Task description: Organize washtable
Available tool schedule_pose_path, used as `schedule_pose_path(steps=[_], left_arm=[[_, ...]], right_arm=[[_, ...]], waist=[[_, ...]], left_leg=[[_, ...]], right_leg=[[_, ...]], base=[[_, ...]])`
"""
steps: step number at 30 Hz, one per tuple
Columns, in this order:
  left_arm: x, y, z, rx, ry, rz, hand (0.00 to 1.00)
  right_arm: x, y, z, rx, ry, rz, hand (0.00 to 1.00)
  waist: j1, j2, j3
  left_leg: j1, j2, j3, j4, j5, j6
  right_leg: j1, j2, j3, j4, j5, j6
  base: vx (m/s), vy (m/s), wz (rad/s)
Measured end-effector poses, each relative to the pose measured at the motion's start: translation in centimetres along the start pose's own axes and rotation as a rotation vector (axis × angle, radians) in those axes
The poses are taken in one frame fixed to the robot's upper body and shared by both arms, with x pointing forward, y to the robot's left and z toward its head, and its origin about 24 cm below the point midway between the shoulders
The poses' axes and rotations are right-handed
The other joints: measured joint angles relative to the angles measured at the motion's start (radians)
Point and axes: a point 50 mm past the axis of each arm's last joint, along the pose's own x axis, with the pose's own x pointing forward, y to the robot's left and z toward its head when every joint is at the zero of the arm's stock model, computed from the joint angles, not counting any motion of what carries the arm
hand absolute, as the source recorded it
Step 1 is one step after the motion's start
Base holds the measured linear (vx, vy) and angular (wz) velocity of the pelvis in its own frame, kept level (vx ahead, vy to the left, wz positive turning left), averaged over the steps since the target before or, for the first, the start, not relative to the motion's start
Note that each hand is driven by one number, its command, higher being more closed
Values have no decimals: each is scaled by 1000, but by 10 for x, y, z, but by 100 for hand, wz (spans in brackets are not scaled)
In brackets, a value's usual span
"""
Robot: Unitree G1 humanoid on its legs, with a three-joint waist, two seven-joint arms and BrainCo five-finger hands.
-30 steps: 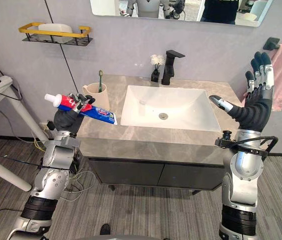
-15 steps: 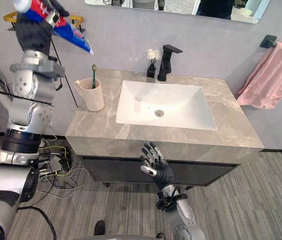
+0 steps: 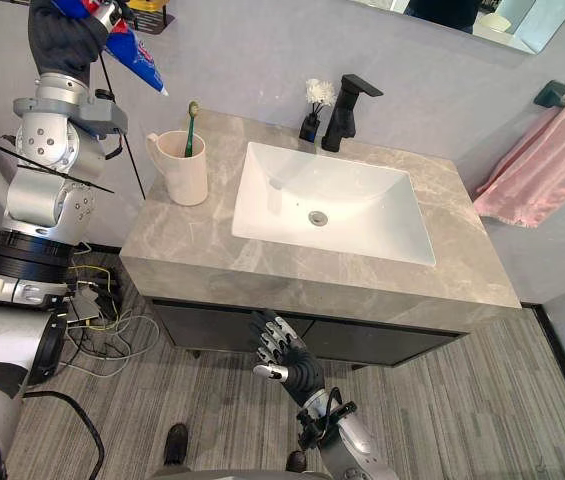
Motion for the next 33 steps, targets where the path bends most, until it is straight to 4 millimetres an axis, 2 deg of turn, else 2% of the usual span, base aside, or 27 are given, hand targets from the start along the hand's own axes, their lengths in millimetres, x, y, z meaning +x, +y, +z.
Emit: schedule_pose_path(steps=[10, 17, 33], left_arm=[[-2, -2, -12, 53, 51, -15, 100], [-3, -12, -16, 48, 61, -52, 100], [-8, -13, -28, 93, 115, -79, 100]], right_arm=[[1, 0, 1, -36, 7, 9, 0], [1, 0, 1, -36, 6, 5, 0], [0, -4, 3, -42, 0, -9, 0]], waist=[[-1, -23, 39], [-3, -23, 48], [-2, -22, 70]], left_leg=[[-15, 4, 17, 2, 0, 0], [-15, 5, 18, 1, 0, 0], [-14, 5, 19, 1, 0, 0]], right_leg=[[-15, 5, 19, -11, 17, -4], [-15, 5, 20, -11, 17, -4], [-15, 5, 20, -11, 17, -5]], base=[[10, -2, -4], [3, 0, -1], [0, 0, 0]])
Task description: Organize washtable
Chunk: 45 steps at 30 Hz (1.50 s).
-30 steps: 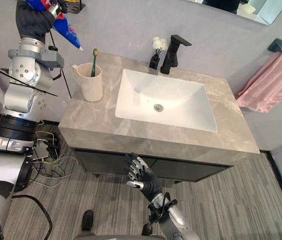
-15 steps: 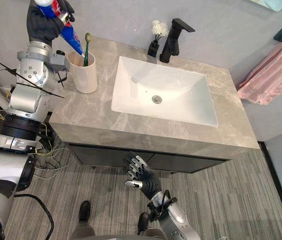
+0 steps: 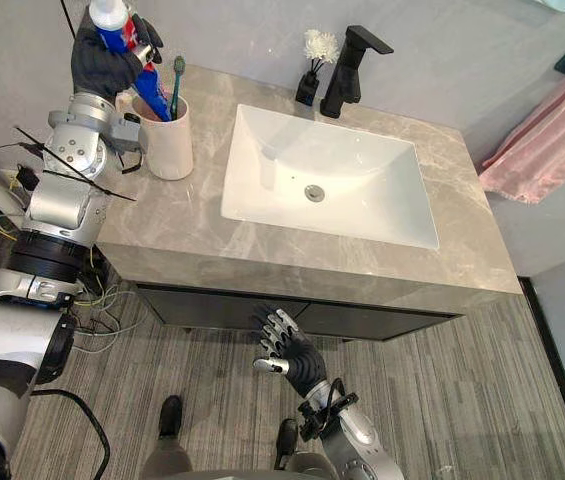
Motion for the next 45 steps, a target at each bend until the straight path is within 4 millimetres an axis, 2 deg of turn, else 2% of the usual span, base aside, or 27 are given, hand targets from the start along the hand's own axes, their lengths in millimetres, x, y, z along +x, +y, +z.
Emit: schedule_pose_path(steps=[5, 6, 10, 22, 25, 33, 34, 35, 39, 41, 42, 43, 45], left_arm=[[-4, 0, -6, 9, 17, -9, 100], [-6, 0, -8, 10, 26, -16, 0], [-10, 0, -15, 17, 56, -20, 0], [-6, 4, -17, 54, 71, -10, 0], [1, 8, -9, 61, 52, -1, 0], [24, 23, 33, 94, -73, 17, 0], [25, 27, 39, 101, -98, 22, 100], [25, 28, 43, 100, -114, 23, 100], [23, 27, 82, 77, -282, -4, 100], [8, 23, 107, 5, -435, -18, 100], [1, 23, 110, -18, -465, -21, 100], [-15, 24, 107, -41, -493, -27, 100], [-43, 21, 86, -88, -452, -54, 100]], right_arm=[[-1, -4, -5, 6, 22, -17, 0], [-1, -4, -5, 5, 21, -17, 0], [-2, -6, -3, 2, 14, -27, 0], [-2, -7, -3, -1, 13, -32, 0], [-3, -8, -5, 2, 22, -37, 0], [-2, -10, -7, 3, 32, -43, 0], [-1, -10, -6, 2, 31, -41, 0], [-1, -10, -6, 2, 30, -40, 0], [0, -11, -6, -2, 30, -38, 0], [0, -12, -5, -3, 28, -40, 0], [0, -12, -5, -3, 28, -40, 0], [0, -13, -4, -5, 26, -44, 0], [-2, -15, -3, -10, 21, -57, 0]], waist=[[0, 3, 2], [0, 4, 3], [1, 4, 3], [-1, 8, 6], [0, 10, 7], [0, 17, 6], [0, 20, 6], [1, 23, 6], [6, 28, 7], [7, 38, 6], [7, 44, 4], [11, 59, 1], [29, 89, -9]], left_leg=[[0, 0, -1, 0, 0, 0], [0, 0, -1, 0, 0, 0], [0, 0, -1, 0, 0, 0], [7, 0, 1, -1, 0, 0], [7, 0, 1, -5, 0, 0], [7, 0, 0, 1, 0, 0], [7, -1, -2, 1, 0, 0], [7, -1, -2, 1, 0, 0], [6, -2, -16, 0, 0, 0], [7, -5, -20, 1, 1, 0], [7, -6, -22, 1, 1, 0], [8, -8, -25, 0, 1, 1], [9, -9, -25, -5, 1, 1]], right_leg=[[0, 0, 0, 0, 0, 0], [0, 0, 0, 0, 0, 0], [0, 0, 0, 0, 0, 0], [1, 0, 1, 0, 0, 0], [0, -1, 1, 0, -4, -6], [6, -1, 0, 0, 0, 0], [7, -1, -1, 0, 0, 0], [8, -1, -2, 0, 0, 0], [12, -1, -9, -1, 0, 0], [17, -1, -23, 3, -4, -4], [17, -2, -25, 4, -5, -6], [17, -3, -28, 4, -7, -9], [17, -5, -29, 5, -12, -15]], base=[[0, 0, 0], [0, 0, 0], [0, 0, 0], [0, 0, 0], [0, 0, 0], [0, 0, 0], [0, 0, 0], [0, 0, 0], [0, 0, 6], [-4, 3, 13], [-13, 6, 13], [-13, 4, 7], [-9, 1, 2]])
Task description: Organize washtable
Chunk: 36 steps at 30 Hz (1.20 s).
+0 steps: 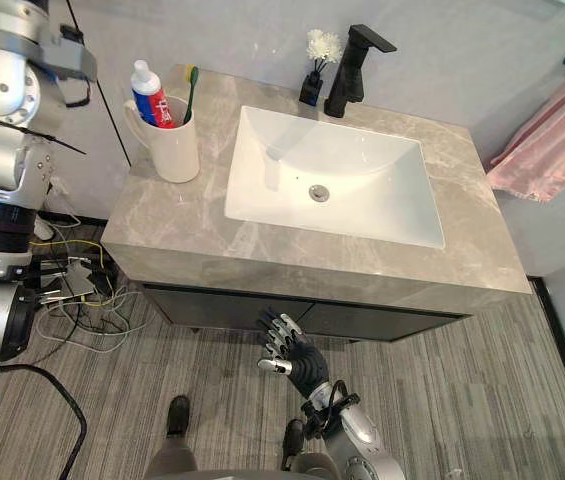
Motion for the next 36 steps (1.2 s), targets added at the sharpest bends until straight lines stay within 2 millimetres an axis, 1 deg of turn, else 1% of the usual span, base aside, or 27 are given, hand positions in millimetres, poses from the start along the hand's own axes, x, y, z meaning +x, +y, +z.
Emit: schedule_pose_path(steps=[1, 3, 4, 6, 8, 10, 13, 17, 22, 24, 29, 32, 34, 36], left_arm=[[-11, -2, -6, -23, 34, -3, 100], [-55, -12, -26, -92, 179, -30, 100], [-75, -18, -32, -128, 245, -40, 100], [-102, -26, -36, -180, 326, -50, 100], [-121, -31, -39, -219, 385, -50, 100], [-146, -43, -45, -288, 481, -40, 100], [-161, -56, -50, -340, 552, -67, 100], [-170, -62, -58, -349, 611, -94, 100], [-195, -66, -82, -313, 778, -113, 100], [-198, -66, -89, -302, 810, -115, 100], [-188, -67, -100, -234, 815, -157, 100], [-180, -63, -111, -195, 826, -163, 100], [-181, -58, -118, -171, 852, -157, 100], [-178, -54, -119, -147, 850, -151, 100]], right_arm=[[-1, -2, 1, -5, -1, -8, 0], [-3, -6, 3, -28, -5, -31, 0], [-5, -9, 3, -30, -9, -47, 0], [-8, -12, 1, -23, -11, -71, 0], [-8, -13, -1, -19, -3, -81, 0], [-8, -13, -5, -24, 15, -85, 0], [-8, -13, -5, -23, 20, -87, 0], [-8, -13, -6, -29, 24, -88, 0], [-8, -13, -5, -30, 23, -90, 0], [-8, -13, -5, -30, 23, -91, 0], [-7, -14, -4, -32, 20, -91, 0], [-7, -13, -4, -33, 21, -88, 0], [-8, -13, -5, -31, 23, -91, 0], [-8, -13, -5, -30, 24, -91, 0]], waist=[[3, 7, -3], [23, 25, -13], [23, 27, -14], [25, 26, -15], [25, 25, -15], [26, 25, -16], [26, 24, -16], [24, 23, -19], [20, 15, -24], [18, 13, -26], [12, 9, -28], [19, -5, -30], [8, -15, -31], [-2, -23, -29]], left_leg=[[0, 0, 0, 0, 0, 0], [5, 0, -3, 0, 0, 0], [7, 0, -4, 0, 0, 0], [7, 0, -5, 0, 0, 0], [7, 0, -5, 0, 0, 0], [7, -1, -7, -1, 0, 0], [7, -1, -8, -1, 0, 0], [7, -1, -7, -1, 1, 0], [-1, 0, -1, -1, 1, 0], [-6, 0, 0, -1, 1, 0], [-9, 2, 7, -1, 1, 0], [-29, 12, 22, 0, 0, -1], [-30, 14, 31, 0, 0, -1], [-33, 15, 33, 0, 0, -1]], right_leg=[[0, 0, -1, 0, -2, -1], [0, -1, -2, 11, -10, 1], [0, -2, -3, 19, -17, 3], [0, -2, -5, 23, -19, 1], [-1, -3, -5, 25, -19, 1], [-1, -4, -8, 30, -21, 2], [-1, -5, -8, 31, -21, 2], [-1, -5, -9, 32, -21, 2], [-15, -5, -1, 32, -20, 2], [-20, -5, 0, 31, -19, 2], [-28, -4, 6, 32, -17, 4], [-58, 4, 26, 26, -10, 7], [-58, 6, 33, 16, 2, 11], [-61, 7, 33, 13, 3, 11]], base=[[0, 0, 0], [-9, -4, 2], [0, 0, 0], [-7, -2, 2], [0, 0, 0], [-25, 4, 4], [0, 0, 0], [0, 0, 0], [10, -5, -5], [0, 0, 0], [8, -6, -4], [-5, -18, -19], [8, -15, -11], [17, -13, -4]])
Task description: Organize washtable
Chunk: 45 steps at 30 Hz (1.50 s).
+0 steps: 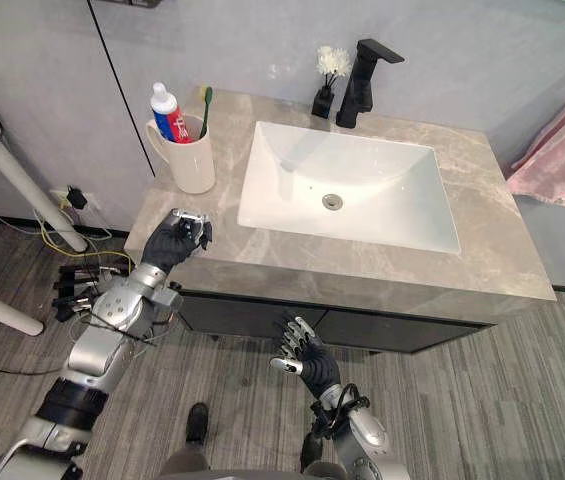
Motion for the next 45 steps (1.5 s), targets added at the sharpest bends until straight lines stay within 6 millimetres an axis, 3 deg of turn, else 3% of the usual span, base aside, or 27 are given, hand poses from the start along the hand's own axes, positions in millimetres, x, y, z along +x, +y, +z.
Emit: schedule_pose_path(steps=[8, 12, 18, 25, 36, 39, 45], left_arm=[[14, 11, 12, 49, -31, 38, 100], [17, 26, 23, 98, -62, 83, 100], [13, 46, 31, 128, -88, 168, 100], [10, 60, 43, 161, -121, 224, 100], [22, 61, 67, 193, -195, 206, 100], [29, 58, 79, 218, -233, 184, 100], [33, 51, 82, 251, -237, 150, 100]], right_arm=[[0, 0, 0, 0, 2, 0, 0], [0, -1, 0, -1, -2, -3, 0], [-6, -15, 12, -18, -49, -69, 0], [-9, -12, 16, -22, -69, -64, 0], [-9, -12, 16, -20, -68, -64, 0], [-8, -10, 17, -22, -71, -56, 0], [-7, -9, 17, -23, -73, -51, 0]], waist=[[4, -28, 9], [5, -37, 24], [5, -34, 53], [6, -39, 74], [1, -46, 113], [7, -53, 122], [33, -69, 129]], left_leg=[[-10, 8, 5, 0, -4, -5], [-18, 8, 6, 2, -4, -5], [-20, 8, 1, 0, -5, -5], [-28, 8, 0, 0, -4, -5], [-37, 8, -1, 0, -4, -5], [-57, 12, 0, 0, -12, -15], [-62, 16, 9, 5, -7, -10]], right_leg=[[-9, 8, 4, -7, 1, -1], [-8, 11, 3, -16, 11, 0], [-9, 11, -6, -8, 7, -10], [-28, 11, -8, 3, -6, -30], [-30, 11, -9, 4, 5, -25], [-50, 15, -4, -5, 1, -31], [-56, 19, 6, -20, 20, -24]], base=[[3, -3, -1], [17, -4, 0], [-9, 1, 2], [-12, 3, 1], [20, -3, 0], [-18, -1, -5], [12, -10, -5]])
